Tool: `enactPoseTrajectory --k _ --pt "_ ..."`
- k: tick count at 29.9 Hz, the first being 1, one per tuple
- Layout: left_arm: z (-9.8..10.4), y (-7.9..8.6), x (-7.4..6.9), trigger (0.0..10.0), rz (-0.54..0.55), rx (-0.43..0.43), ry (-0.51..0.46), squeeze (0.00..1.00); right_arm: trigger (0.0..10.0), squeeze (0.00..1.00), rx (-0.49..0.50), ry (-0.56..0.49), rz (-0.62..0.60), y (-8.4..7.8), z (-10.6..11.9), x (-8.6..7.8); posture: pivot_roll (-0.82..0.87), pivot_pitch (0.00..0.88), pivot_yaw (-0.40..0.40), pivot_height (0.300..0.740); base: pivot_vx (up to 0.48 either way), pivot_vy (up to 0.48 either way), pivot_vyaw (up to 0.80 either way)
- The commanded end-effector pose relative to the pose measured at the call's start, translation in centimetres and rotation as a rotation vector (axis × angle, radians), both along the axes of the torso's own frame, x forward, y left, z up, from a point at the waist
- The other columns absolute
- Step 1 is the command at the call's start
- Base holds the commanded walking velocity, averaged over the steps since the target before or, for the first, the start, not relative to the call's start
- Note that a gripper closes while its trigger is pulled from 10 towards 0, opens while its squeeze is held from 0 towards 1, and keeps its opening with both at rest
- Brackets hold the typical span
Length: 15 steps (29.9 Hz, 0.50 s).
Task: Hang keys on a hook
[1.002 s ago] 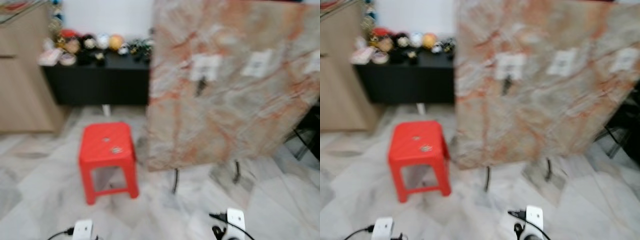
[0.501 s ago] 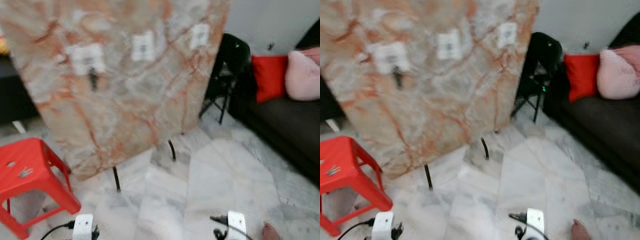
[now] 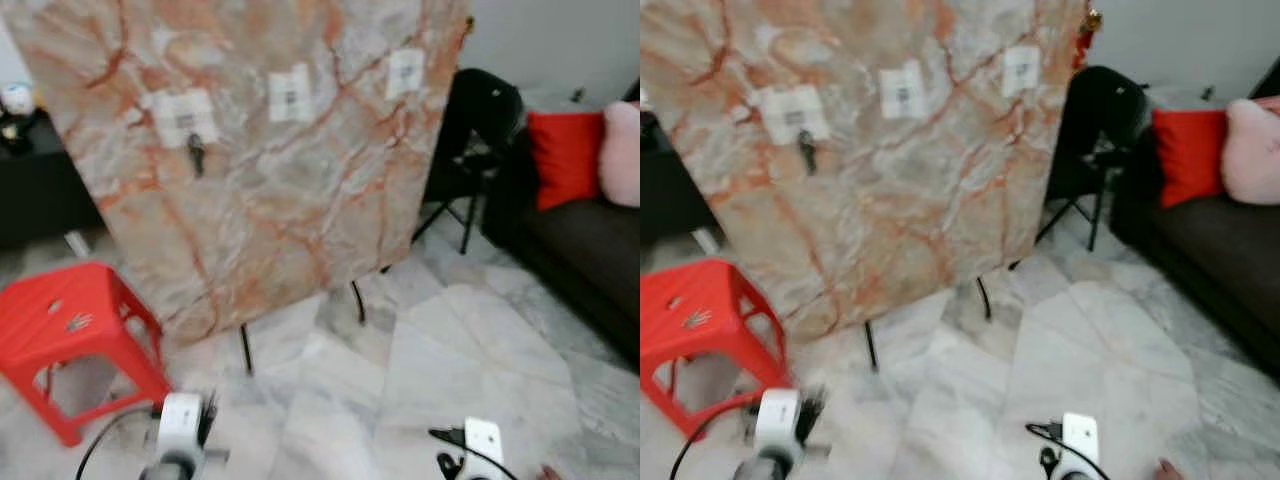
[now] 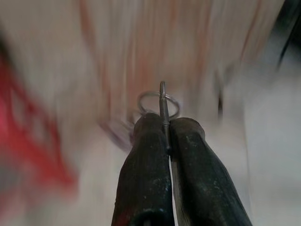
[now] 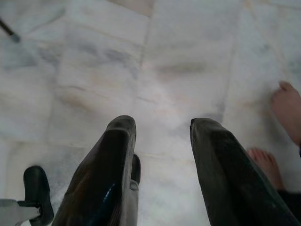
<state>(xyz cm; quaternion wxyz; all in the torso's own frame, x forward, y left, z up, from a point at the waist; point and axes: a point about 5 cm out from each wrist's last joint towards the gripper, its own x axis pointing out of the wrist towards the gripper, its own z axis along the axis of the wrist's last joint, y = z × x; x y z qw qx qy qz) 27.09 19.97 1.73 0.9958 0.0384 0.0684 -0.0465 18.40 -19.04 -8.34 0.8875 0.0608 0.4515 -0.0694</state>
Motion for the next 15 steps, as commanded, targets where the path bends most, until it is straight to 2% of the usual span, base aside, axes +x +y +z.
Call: enactPoseTrajectory --k 1,3,9,15 --pt "2.2 -0.8 1.1 10.0 -0.031 -0.007 -0.106 0.00 10.0 0.00 -0.001 0.006 -0.010 -0.2 -0.1 -0.2 0.06 0.000 -0.073 0.740 0.000 0.000 0.00" --pt "4.5 -1.8 1.7 10.0 -0.033 -0.025 -0.192 0.00 10.0 0.00 -0.001 0.005 -0.014 -0.2 -0.1 -0.2 0.06 0.000 -0.073 0.740 0.000 0.000 0.00" --pt "6.9 -2.5 2.9 10.0 -0.032 -0.033 -0.287 0.00 10.0 0.00 0.002 0.003 -0.036 -0.3 0.0 -0.1 0.07 0.000 -0.077 0.740 0.000 0.000 0.00" --pt "8.8 -3.4 3.6 10.0 -0.044 -0.038 -0.318 0.00 10.0 0.00 0.001 0.001 -0.040 -0.4 0.0 0.0 0.06 0.000 -0.072 0.740 0.000 0.000 0.00"
